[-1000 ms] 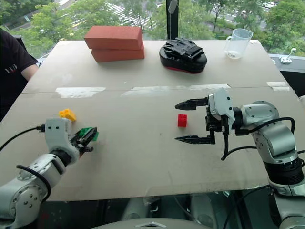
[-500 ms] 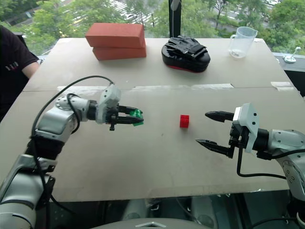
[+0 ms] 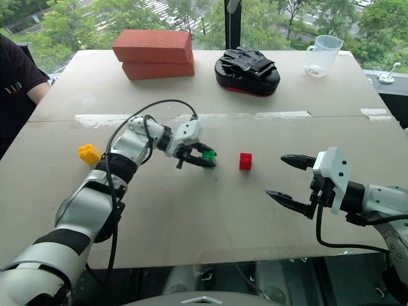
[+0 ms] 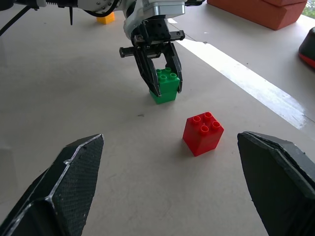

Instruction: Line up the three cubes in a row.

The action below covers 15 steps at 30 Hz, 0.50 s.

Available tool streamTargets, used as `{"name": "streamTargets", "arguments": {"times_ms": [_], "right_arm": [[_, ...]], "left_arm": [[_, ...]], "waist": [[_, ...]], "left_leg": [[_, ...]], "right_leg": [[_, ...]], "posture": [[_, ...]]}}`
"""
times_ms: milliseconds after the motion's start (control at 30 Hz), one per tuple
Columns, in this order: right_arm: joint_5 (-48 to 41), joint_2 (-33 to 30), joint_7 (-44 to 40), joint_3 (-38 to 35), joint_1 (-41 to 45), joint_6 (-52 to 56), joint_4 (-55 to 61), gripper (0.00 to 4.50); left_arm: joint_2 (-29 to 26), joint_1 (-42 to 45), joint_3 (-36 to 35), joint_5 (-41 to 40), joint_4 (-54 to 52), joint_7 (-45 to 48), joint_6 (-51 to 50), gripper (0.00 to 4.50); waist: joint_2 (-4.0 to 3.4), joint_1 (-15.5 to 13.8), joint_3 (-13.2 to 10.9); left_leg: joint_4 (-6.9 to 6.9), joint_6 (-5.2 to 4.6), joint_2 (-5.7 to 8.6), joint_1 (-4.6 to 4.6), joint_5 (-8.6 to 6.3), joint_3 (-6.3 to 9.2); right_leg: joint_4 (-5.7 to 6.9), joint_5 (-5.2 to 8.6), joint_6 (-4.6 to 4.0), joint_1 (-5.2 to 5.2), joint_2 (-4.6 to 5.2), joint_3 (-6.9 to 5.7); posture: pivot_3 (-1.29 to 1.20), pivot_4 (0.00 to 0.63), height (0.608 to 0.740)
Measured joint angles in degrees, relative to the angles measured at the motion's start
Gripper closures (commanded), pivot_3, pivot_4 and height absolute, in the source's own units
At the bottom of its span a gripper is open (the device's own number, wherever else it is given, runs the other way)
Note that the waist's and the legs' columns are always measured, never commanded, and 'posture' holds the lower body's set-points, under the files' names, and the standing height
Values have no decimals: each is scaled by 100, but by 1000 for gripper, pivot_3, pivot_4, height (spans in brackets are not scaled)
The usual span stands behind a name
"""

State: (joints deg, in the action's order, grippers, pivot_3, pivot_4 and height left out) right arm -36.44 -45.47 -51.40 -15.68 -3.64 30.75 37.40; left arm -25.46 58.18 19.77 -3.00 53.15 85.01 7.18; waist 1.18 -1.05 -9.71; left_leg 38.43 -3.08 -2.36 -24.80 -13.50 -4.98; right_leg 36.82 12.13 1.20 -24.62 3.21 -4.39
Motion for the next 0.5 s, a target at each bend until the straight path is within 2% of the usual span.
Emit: {"name": "streamTargets", "arguments": {"times_ms": [333,367,400,467,500], "right_arm": [[-130,-106,77,0,0,44,33,0],[-139,-115,80,0,0,47,41,0],[-157,-121,86,-1,-1,52,56,0],[-185,-132,100,-3,-25,60,104,0],[-190,-137,109,-3,-37,65,115,0]], "left_arm": [[124,79,-123,223,161,43,158,3193],[127,81,-124,236,162,51,164,2180],[130,81,-125,258,166,66,164,1963],[146,81,-125,303,203,81,163,1074],[151,81,-129,303,204,87,161,794]], "waist": [[1,6,0],[1,6,1],[1,6,1],[1,6,0],[1,6,0]], "left_leg": [[2,0,-3,1,0,2],[2,0,-3,1,0,2],[2,0,-3,1,0,2],[2,0,-2,1,0,3],[3,0,-3,1,0,4]], "right_leg": [[3,-1,0,2,0,1],[3,-1,0,2,0,0],[3,-1,0,3,0,0],[3,-1,0,3,0,-1],[3,-1,0,2,0,-1]], "posture": [[0,150,740],[0,150,740],[0,150,740],[0,150,740],[0,150,740]]}}
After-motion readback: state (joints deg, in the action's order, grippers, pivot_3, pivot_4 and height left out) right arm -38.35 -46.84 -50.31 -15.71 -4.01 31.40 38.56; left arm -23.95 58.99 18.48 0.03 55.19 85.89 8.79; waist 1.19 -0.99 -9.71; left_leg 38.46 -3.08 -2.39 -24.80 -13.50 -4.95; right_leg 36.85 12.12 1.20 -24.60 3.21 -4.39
